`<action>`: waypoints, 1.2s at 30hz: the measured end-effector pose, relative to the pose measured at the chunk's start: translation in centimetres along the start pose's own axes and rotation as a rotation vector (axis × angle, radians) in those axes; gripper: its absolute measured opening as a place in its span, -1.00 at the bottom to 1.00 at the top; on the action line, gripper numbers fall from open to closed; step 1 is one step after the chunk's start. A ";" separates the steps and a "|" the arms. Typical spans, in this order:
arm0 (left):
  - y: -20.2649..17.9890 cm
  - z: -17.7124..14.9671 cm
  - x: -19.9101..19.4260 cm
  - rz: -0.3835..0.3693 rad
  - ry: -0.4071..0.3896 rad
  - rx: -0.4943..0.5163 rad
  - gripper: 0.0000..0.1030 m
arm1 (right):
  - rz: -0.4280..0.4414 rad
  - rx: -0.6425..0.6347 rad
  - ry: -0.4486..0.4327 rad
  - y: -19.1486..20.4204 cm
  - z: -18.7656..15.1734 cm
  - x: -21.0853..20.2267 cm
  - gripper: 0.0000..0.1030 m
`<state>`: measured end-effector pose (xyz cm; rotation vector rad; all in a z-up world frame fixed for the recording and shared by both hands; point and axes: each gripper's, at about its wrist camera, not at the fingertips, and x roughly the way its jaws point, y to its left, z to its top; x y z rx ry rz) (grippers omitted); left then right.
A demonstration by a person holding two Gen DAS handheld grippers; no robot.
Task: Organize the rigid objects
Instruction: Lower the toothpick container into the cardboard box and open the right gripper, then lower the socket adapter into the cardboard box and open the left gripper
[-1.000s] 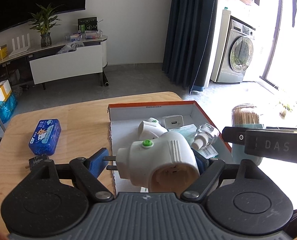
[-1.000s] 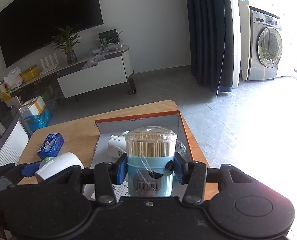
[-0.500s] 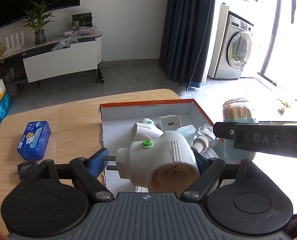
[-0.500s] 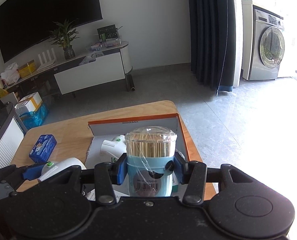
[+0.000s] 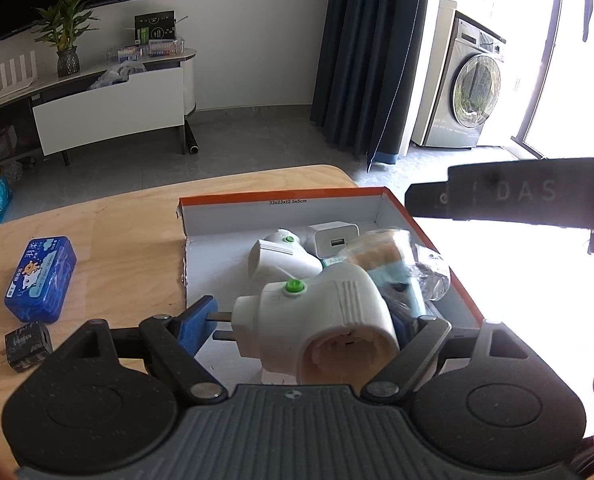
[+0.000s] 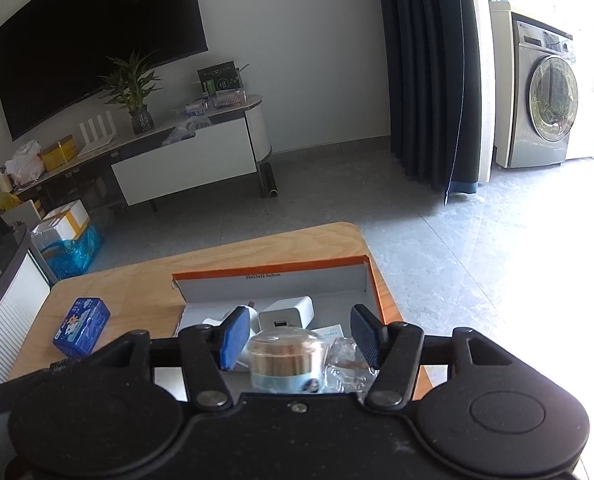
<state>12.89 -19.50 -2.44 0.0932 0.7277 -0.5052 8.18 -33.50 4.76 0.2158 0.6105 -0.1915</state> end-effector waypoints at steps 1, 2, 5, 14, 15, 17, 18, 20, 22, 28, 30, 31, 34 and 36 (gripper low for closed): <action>0.0 0.0 0.2 -0.004 0.003 -0.005 0.66 | -0.005 -0.001 -0.009 -0.2 0.1 -0.2 0.33; 0.0 0.1 0.4 -0.007 0.005 -0.011 0.66 | -0.008 -0.003 -0.017 -0.3 0.1 -0.4 0.33; -0.1 0.4 0.8 -0.024 0.004 -0.026 0.66 | -0.016 0.004 -0.034 -0.8 0.2 -1.1 0.33; 0.8 0.7 -0.1 -0.100 -0.006 -0.087 0.75 | -0.030 0.015 -0.061 -0.8 -0.2 -2.5 0.33; 0.8 0.8 -0.3 -0.096 -0.009 -0.087 0.75 | -0.026 0.014 -0.062 -0.7 -0.2 -2.7 0.33; 1.1 0.9 -0.9 -0.089 -0.020 -0.088 0.75 | -0.024 0.012 -0.064 -0.3 -0.3 -3.0 0.33; 1.3 1.0 -1.3 -0.080 -0.023 -0.088 0.75 | -0.021 0.010 -0.066 -0.1 -0.3 -3.2 0.33; 1.8 1.0 -2.0 -0.060 -0.033 -0.091 0.76 | -0.013 0.007 -0.069 0.3 -0.5 -3.6 0.33; 2.5 1.0 -2.7 -0.031 -0.039 -0.091 0.77 | -0.009 0.002 -0.067 0.8 -0.7 -3.9 0.34; 6.5 0.1 -4.1 0.074 -0.041 -0.161 0.78 | -0.004 0.005 -0.066 1.8 -1.2 -4.7 0.36; 7.9 -0.4 -4.5 0.122 -0.034 -0.186 0.78 | 0.004 0.002 -0.062 2.3 -1.4 -4.9 0.36; 8.6 -0.5 -4.8 0.131 -0.031 -0.200 0.78 | 0.009 -0.006 -0.060 2.6 -1.5 -5.0 0.36; 10.0 -0.9 -5.5 0.167 -0.027 -0.222 0.78 | 0.030 -0.032 -0.054 3.8 -1.9 -5.0 0.36; 10.6 -1.2 -6.1 0.179 -0.030 -0.219 0.78 | 0.038 -0.036 -0.046 4.5 -2.1 -4.9 0.36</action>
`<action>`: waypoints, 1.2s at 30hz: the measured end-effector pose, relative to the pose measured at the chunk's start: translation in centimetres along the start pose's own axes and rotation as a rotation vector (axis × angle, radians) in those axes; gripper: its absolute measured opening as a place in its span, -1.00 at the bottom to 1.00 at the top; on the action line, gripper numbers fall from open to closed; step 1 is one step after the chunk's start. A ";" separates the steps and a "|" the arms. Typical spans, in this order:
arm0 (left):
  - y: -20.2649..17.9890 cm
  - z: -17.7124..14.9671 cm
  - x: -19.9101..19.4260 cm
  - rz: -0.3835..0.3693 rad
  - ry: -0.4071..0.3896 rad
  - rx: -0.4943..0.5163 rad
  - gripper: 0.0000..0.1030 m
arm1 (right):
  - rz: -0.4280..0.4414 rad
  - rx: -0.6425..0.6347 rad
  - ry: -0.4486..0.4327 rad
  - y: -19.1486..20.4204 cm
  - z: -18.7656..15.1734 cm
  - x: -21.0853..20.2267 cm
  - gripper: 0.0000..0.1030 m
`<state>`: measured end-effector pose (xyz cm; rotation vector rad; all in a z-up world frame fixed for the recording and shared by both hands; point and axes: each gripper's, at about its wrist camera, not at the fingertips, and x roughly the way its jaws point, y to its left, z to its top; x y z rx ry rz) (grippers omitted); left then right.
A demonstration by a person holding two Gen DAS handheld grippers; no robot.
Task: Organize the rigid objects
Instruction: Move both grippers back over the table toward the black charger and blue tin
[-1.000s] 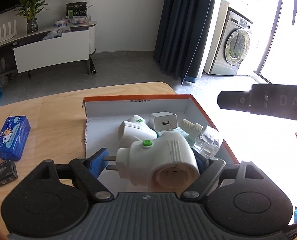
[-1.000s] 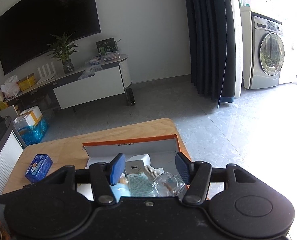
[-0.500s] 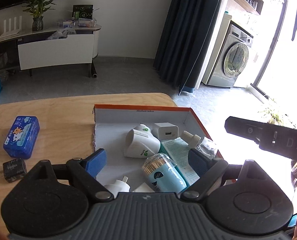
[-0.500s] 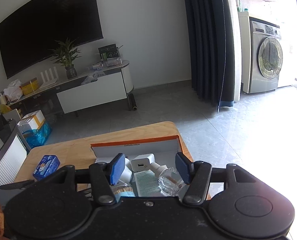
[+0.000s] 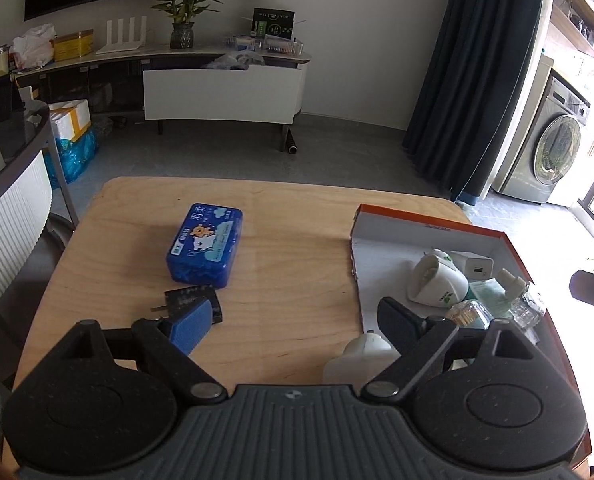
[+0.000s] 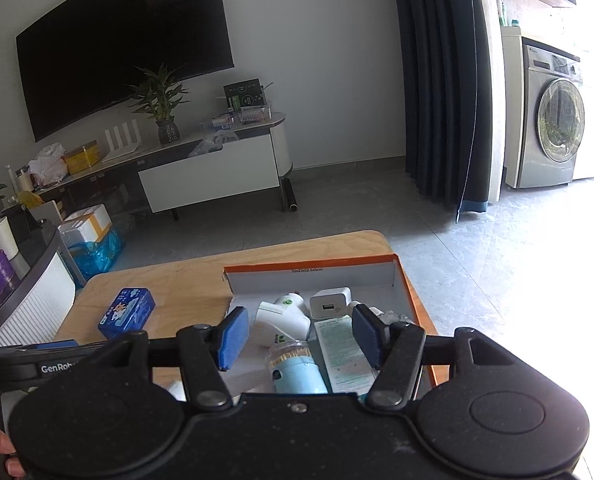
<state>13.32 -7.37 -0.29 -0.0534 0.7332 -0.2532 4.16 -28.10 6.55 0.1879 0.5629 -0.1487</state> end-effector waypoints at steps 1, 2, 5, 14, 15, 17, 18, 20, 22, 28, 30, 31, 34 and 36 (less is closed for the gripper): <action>0.3 -0.1 -0.2 0.010 -0.001 0.003 0.78 | 0.011 -0.001 0.007 0.4 -0.1 0.2 0.36; 0.6 -0.1 -0.3 0.018 0.000 0.003 0.78 | 0.019 -0.007 0.014 0.9 -0.3 0.3 0.36; 1.9 -0.4 -0.5 0.037 0.003 -0.016 0.78 | 0.036 -0.034 0.032 2.3 -0.7 0.7 0.36; 5.2 -1.0 -0.5 0.102 0.014 -0.058 0.78 | 0.081 -0.084 0.060 5.7 -1.1 1.6 0.36; 5.6 -1.1 -0.5 0.105 0.017 -0.062 0.78 | 0.085 -0.089 0.062 6.0 -1.1 1.6 0.36; 6.0 -1.3 -0.5 0.103 0.021 -0.072 0.78 | 0.090 -0.100 0.065 6.4 -1.2 1.7 0.36; 6.0 -1.3 -0.5 0.104 0.021 -0.074 0.78 | 0.092 -0.105 0.067 6.6 -1.2 1.7 0.36; 6.3 -1.4 -0.4 0.102 0.019 -0.073 0.78 | 0.091 -0.113 0.071 7.0 -1.3 1.9 0.36; 6.5 -1.4 -0.5 0.101 0.019 -0.072 0.78 | 0.098 -0.119 0.078 7.4 -1.4 2.2 0.36; 7.6 -1.5 -0.5 0.114 0.018 -0.079 0.78 | 0.129 -0.145 0.104 9.4 -2.1 3.2 0.36; 8.2 -1.7 -0.6 0.127 0.018 -0.085 0.78 | 0.142 -0.158 0.112 10.2 -2.3 3.5 0.36; 8.5 -1.8 -0.7 0.137 0.018 -0.088 0.78 | 0.158 -0.166 0.115 10.7 -2.4 3.8 0.36; 9.5 -1.8 -0.8 0.160 0.022 -0.100 0.78 | 0.191 -0.194 0.130 12.2 -3.0 4.7 0.36; 10.5 -1.9 -0.9 0.176 0.022 -0.117 0.78 | 0.217 -0.216 0.140 13.4 -3.5 5.4 0.36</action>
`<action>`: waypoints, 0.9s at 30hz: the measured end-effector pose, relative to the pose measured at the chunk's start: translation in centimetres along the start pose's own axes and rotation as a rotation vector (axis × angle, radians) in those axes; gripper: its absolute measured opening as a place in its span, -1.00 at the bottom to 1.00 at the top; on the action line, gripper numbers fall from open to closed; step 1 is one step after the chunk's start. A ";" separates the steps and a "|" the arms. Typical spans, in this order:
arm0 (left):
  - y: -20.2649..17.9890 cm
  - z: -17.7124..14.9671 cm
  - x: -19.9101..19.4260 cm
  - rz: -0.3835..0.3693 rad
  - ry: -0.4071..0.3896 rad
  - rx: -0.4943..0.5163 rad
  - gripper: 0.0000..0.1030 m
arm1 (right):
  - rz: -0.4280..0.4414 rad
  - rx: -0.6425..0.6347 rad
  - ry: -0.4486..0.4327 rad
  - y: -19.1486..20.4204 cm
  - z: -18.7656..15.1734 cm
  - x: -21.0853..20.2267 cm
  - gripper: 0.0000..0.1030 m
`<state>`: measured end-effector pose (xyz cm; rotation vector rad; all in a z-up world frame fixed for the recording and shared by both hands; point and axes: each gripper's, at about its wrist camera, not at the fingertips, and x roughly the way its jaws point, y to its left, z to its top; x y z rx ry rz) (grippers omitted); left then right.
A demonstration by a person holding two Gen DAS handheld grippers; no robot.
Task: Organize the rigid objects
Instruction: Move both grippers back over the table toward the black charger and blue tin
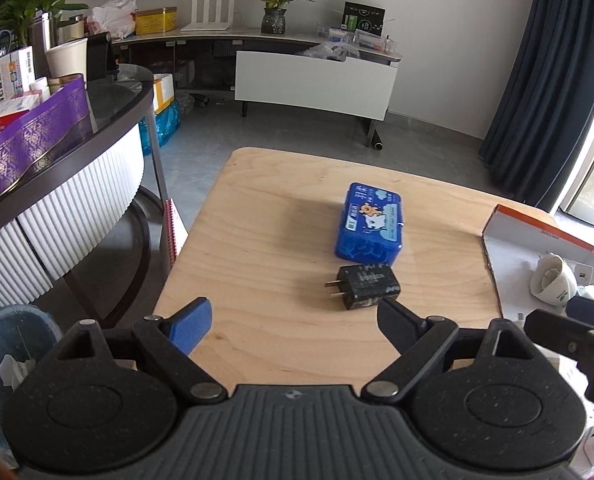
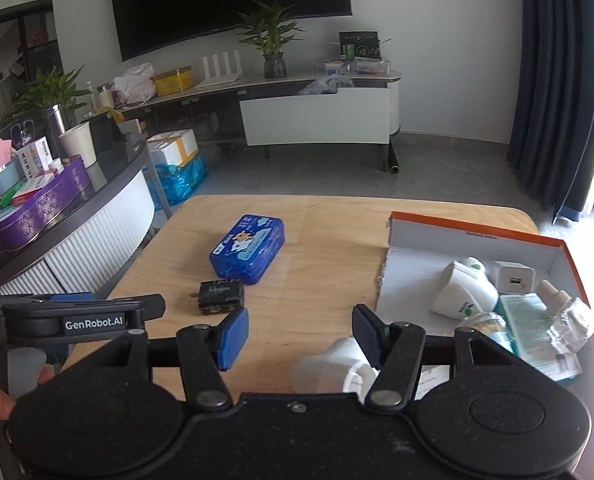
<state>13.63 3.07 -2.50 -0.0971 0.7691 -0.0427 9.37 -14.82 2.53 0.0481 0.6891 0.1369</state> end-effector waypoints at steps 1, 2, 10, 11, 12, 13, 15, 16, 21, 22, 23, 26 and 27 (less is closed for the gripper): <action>0.5 0.1 0.0 0.008 0.001 -0.008 0.78 | 0.026 -0.009 -0.001 0.5 -0.1 0.5 0.36; 0.9 0.1 0.1 0.016 0.002 -0.014 0.78 | 0.067 -0.008 -0.001 0.9 -0.3 0.9 0.36; 2.6 0.5 0.8 0.030 0.010 -0.034 0.79 | 0.258 0.104 0.110 1.6 -1.8 6.2 0.36; 2.7 0.5 0.9 0.028 0.011 -0.032 0.80 | 0.218 0.105 0.113 1.5 -2.0 6.5 0.28; 2.7 0.5 1.0 0.025 0.013 -0.028 0.80 | 0.136 0.085 0.090 1.7 -2.1 6.4 0.23; 2.7 0.5 1.2 0.021 0.014 -0.026 0.80 | 0.002 0.060 0.060 1.9 -2.2 6.2 0.17; 2.8 0.5 1.5 0.016 0.014 -0.026 0.80 | -0.226 0.040 -0.017 1.9 -2.0 5.7 0.36; 2.9 0.5 1.6 0.017 0.014 -0.028 0.80 | -0.240 0.063 -0.018 1.4 -1.8 5.5 0.41; 3.4 0.9 1.8 0.018 0.006 -0.045 0.80 | 0.071 0.130 0.036 1.2 -1.0 6.6 0.50; 3.6 0.9 1.7 0.020 0.004 -0.046 0.80 | 0.118 0.108 0.041 1.9 -0.7 7.1 0.50; 3.9 1.0 1.7 0.022 0.004 -0.048 0.80 | 0.148 0.080 0.040 2.6 -0.7 7.5 0.51; 4.6 1.2 1.7 0.031 0.002 -0.061 0.80 | 0.174 0.010 0.063 5.1 -0.2 9.4 0.61; 4.8 1.2 1.7 0.033 0.001 -0.065 0.81 | 0.183 -0.004 0.073 5.9 -0.1 10.2 0.66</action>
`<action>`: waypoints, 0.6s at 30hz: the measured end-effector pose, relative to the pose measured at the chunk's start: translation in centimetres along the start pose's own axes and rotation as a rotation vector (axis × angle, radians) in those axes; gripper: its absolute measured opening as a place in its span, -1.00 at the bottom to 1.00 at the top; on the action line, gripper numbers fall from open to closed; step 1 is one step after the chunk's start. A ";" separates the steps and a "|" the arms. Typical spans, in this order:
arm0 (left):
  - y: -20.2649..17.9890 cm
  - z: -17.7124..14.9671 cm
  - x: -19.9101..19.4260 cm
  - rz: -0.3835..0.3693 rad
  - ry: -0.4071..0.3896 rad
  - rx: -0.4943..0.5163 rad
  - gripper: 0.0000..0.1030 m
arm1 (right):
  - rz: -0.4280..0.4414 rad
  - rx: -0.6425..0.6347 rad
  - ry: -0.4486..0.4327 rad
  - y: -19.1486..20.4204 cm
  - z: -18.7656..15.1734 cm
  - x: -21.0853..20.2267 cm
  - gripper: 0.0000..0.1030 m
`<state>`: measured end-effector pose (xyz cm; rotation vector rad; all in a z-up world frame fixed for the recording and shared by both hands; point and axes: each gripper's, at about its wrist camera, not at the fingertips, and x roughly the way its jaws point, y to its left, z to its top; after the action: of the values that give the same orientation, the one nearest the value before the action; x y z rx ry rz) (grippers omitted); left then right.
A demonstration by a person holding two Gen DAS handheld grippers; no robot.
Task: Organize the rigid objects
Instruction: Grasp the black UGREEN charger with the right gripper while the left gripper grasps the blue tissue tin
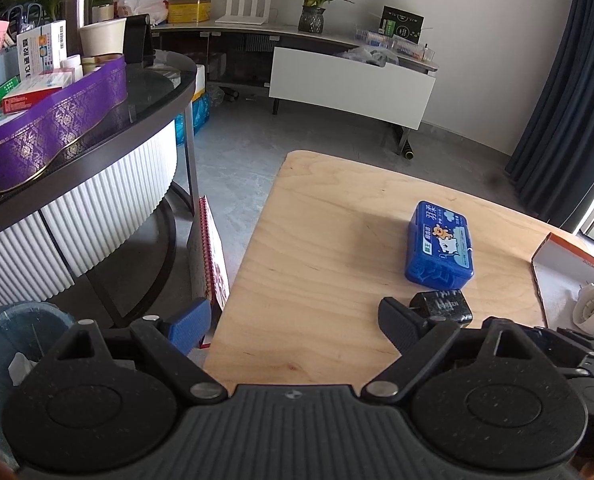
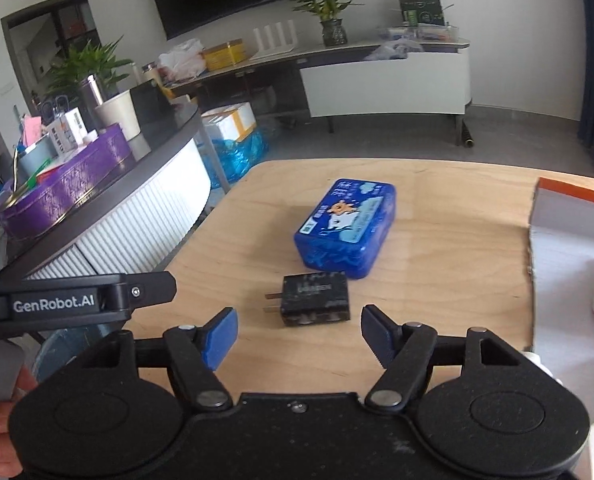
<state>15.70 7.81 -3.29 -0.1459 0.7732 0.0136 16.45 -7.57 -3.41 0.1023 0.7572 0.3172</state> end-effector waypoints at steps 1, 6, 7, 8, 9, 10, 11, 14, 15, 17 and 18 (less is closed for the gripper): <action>0.2 0.1 0.1 0.001 0.000 -0.004 0.81 | 0.002 -0.015 0.007 0.4 0.1 0.7 0.66; 0.3 0.3 0.5 -0.006 0.003 -0.003 0.81 | -0.063 -0.039 0.018 1.1 0.4 3.8 0.72; 0.3 0.3 0.6 -0.009 0.005 -0.002 0.81 | -0.082 -0.041 0.028 1.1 0.3 4.4 0.73; 0.3 0.3 0.8 -0.012 0.006 -0.001 0.81 | -0.091 -0.066 0.012 1.2 0.2 4.6 0.72; 0.2 0.3 1.0 -0.012 0.009 0.000 0.81 | -0.099 -0.086 0.007 1.3 0.0 4.7 0.56; 0.2 0.3 1.1 -0.012 0.013 0.002 0.81 | -0.116 -0.098 0.000 1.4 -0.1 4.6 0.47; 0.1 0.3 1.3 -0.014 0.014 0.003 0.81 | -0.126 -0.100 -0.002 1.4 -0.1 4.5 0.47; -0.2 0.3 1.5 -0.021 0.015 0.011 0.81 | -0.170 -0.074 -0.011 0.8 -0.5 3.8 0.47; -0.3 0.3 1.6 -0.025 0.015 0.014 0.81 | -0.178 -0.063 -0.009 0.4 -0.6 3.5 0.47; -0.7 0.5 1.9 -0.039 0.013 0.026 0.81 | -0.197 -0.042 0.001 -0.5 -1.0 2.5 0.46; -1.1 0.7 2.1 -0.049 0.012 0.035 0.83 | -0.211 -0.033 -0.004 -0.9 -1.2 1.8 -0.09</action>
<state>17.76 6.71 -4.18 -0.1318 0.7813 -0.0470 17.12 -7.87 -5.66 -0.0081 0.7517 0.1284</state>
